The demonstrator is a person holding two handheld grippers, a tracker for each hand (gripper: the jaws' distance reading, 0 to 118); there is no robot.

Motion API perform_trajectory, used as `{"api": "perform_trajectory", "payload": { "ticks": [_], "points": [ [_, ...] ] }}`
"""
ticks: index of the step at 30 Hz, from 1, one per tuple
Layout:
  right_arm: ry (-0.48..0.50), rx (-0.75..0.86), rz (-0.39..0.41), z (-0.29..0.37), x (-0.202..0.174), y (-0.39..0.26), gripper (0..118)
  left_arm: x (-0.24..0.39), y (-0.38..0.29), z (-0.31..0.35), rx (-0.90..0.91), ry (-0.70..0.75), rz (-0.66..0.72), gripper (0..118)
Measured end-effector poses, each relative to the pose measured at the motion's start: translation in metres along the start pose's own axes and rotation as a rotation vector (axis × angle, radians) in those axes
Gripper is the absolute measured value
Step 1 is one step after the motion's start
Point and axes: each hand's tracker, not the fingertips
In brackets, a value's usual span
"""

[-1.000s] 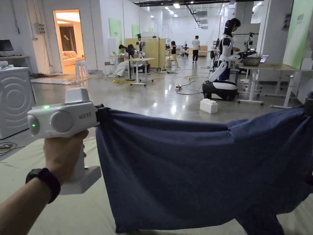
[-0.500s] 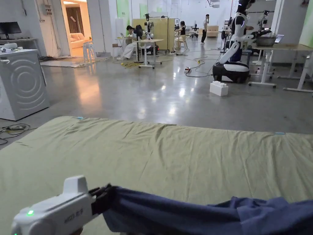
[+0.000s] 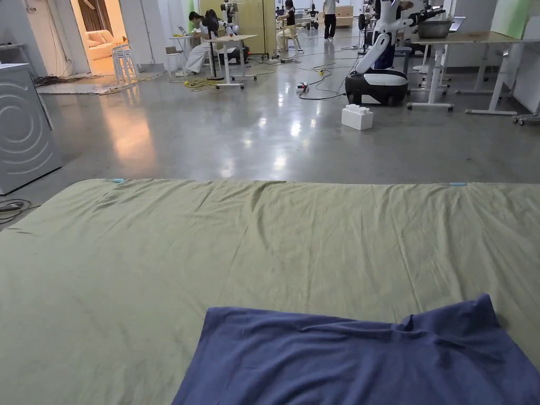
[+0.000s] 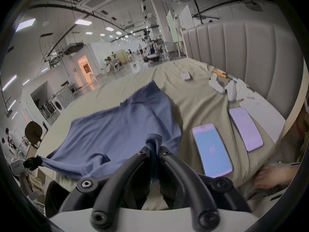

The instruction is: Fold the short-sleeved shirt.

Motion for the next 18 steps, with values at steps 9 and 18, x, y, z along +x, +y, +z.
{"api": "perform_trajectory", "payload": {
  "ticks": [9, 18],
  "points": [
    [-0.027, -0.133, -0.017, -0.032, 0.021, -0.03, 9, -0.006, -0.022, -0.027, -0.115, 0.051, -0.053, 16],
    [-0.032, -0.13, 0.008, -0.013, 0.026, -0.033, 91, 0.005, 0.001, 0.014, 0.019, 0.172, -0.082, 96]
  ]
}}
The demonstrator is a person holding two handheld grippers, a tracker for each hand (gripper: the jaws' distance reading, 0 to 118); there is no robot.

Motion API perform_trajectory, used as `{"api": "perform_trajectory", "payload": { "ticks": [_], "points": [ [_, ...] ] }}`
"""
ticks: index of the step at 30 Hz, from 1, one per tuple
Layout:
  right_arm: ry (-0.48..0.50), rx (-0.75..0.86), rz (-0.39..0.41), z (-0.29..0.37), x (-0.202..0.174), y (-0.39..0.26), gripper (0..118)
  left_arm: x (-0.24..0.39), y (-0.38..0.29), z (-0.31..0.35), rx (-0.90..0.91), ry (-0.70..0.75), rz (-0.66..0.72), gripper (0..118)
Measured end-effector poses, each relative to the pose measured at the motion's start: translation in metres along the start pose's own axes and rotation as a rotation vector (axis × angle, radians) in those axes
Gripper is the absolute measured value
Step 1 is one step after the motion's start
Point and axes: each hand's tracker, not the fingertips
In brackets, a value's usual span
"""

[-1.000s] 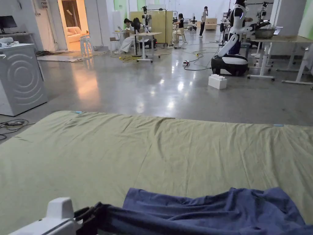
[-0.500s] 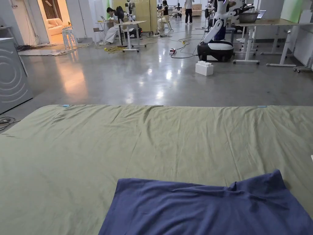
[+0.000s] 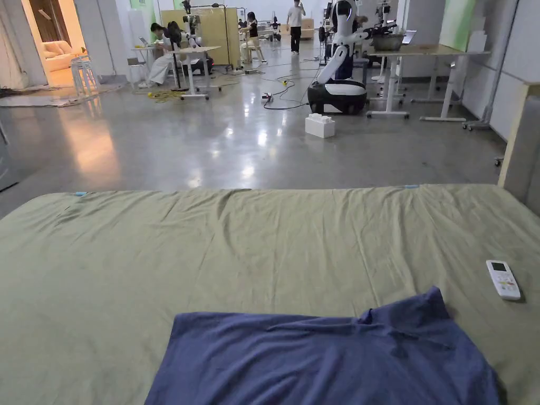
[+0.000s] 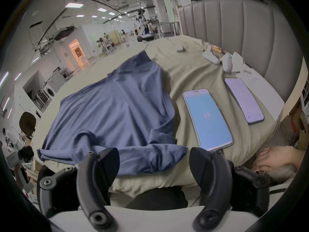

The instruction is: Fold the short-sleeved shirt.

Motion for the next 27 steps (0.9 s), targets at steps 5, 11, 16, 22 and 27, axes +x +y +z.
{"api": "perform_trajectory", "payload": {
  "ticks": [5, 11, 16, 22, 27],
  "points": [
    [-0.024, 0.225, 0.114, 0.054, -0.035, 0.015, 90, 0.05, 0.032, 0.064, 0.243, 0.008, -0.149, 96],
    [0.047, 0.494, 0.202, 0.111, -0.082, 0.029, 96, 0.107, 0.043, 0.111, 0.429, -0.012, -0.299, 96],
    [0.039, 0.585, 0.249, 0.128, -0.108, 0.025, 95, 0.149, 0.034, 0.13, 0.495, -0.062, -0.308, 79],
    [0.117, 0.548, 0.247, 0.135, -0.113, 0.019, 18, 0.156, 0.031, 0.139, 0.441, -0.222, -0.251, 25],
    [0.139, 0.539, 0.247, 0.135, -0.112, 0.014, 0, 0.158, 0.024, 0.148, 0.435, -0.212, -0.299, 0]
  ]
}}
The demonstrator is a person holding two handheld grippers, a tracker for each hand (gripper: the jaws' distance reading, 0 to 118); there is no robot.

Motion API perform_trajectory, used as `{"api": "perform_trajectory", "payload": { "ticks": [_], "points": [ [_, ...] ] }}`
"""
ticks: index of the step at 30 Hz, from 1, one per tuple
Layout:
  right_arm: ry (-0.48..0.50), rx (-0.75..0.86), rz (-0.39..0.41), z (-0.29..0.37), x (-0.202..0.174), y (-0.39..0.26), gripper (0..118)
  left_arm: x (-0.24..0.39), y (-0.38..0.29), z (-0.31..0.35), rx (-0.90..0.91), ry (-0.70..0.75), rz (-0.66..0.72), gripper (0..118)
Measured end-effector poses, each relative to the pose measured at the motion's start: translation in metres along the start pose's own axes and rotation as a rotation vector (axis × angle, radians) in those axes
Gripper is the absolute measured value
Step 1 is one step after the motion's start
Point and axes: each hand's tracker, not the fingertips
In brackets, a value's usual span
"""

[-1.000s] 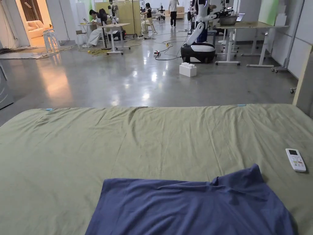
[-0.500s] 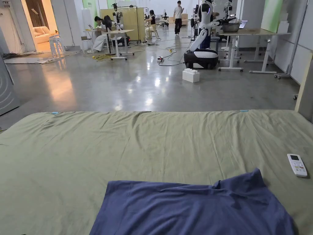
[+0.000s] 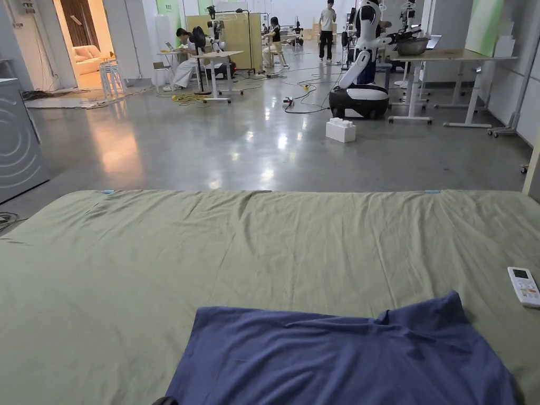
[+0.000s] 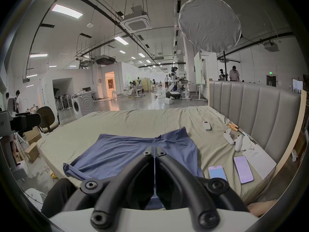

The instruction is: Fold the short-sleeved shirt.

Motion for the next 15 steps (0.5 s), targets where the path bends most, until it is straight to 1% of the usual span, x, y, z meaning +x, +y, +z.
{"api": "perform_trajectory", "payload": {
  "ticks": [2, 6, 11, 15],
  "points": [
    [0.006, -0.009, -0.014, 0.0, 0.001, -0.001, 0, 0.003, -0.001, 0.003, -0.019, -0.001, -0.019, 0],
    [0.007, -0.017, -0.02, 0.0, 0.0, 0.0, 0, 0.003, -0.005, 0.006, -0.055, 0.04, -0.077, 0],
    [0.009, -0.018, -0.052, -0.001, 0.003, 0.0, 0, -0.008, -0.007, 0.003, -0.061, 0.059, -0.035, 0],
    [0.005, -0.03, -0.056, 0.0, 0.004, -0.003, 0, -0.021, -0.013, 0.001, -0.101, 0.081, 0.0, 0]
  ]
}}
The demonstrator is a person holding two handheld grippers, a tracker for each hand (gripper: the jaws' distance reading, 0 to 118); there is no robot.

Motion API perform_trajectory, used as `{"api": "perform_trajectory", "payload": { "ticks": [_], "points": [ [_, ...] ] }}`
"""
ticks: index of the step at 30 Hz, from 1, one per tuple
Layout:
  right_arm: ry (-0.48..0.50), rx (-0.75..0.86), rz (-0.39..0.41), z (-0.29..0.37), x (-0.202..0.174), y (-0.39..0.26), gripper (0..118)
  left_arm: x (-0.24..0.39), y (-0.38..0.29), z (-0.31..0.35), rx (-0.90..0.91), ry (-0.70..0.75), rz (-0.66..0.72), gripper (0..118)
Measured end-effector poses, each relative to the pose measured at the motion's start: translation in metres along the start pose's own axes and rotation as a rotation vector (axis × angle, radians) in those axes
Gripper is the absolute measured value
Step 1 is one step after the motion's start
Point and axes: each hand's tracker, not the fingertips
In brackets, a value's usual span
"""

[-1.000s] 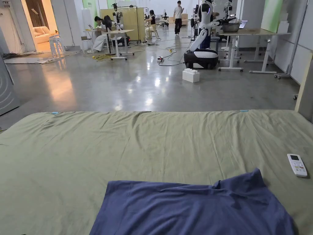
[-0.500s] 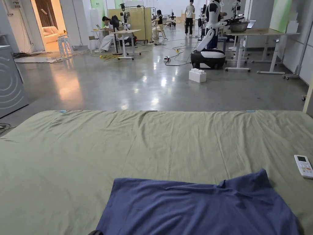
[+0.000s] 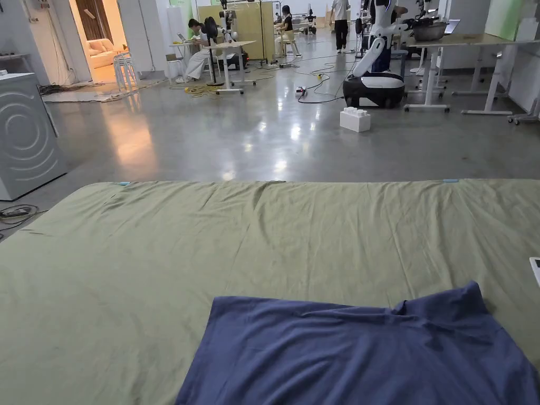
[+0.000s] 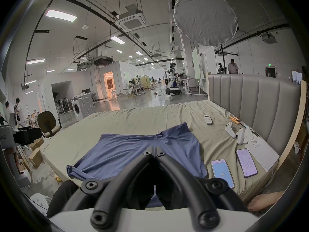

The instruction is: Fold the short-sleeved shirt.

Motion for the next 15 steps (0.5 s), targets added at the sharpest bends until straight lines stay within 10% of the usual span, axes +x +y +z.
{"api": "perform_trajectory", "payload": {
  "ticks": [10, 15],
  "points": [
    [-0.009, -0.062, -0.013, -0.002, 0.006, -0.011, 0, -0.044, -0.016, -0.02, -0.098, 0.095, 0.001, 3],
    [-0.011, -0.108, -0.042, -0.01, 0.008, -0.019, 0, -0.093, -0.058, -0.07, -0.298, 0.117, 0.17, 72]
  ]
}}
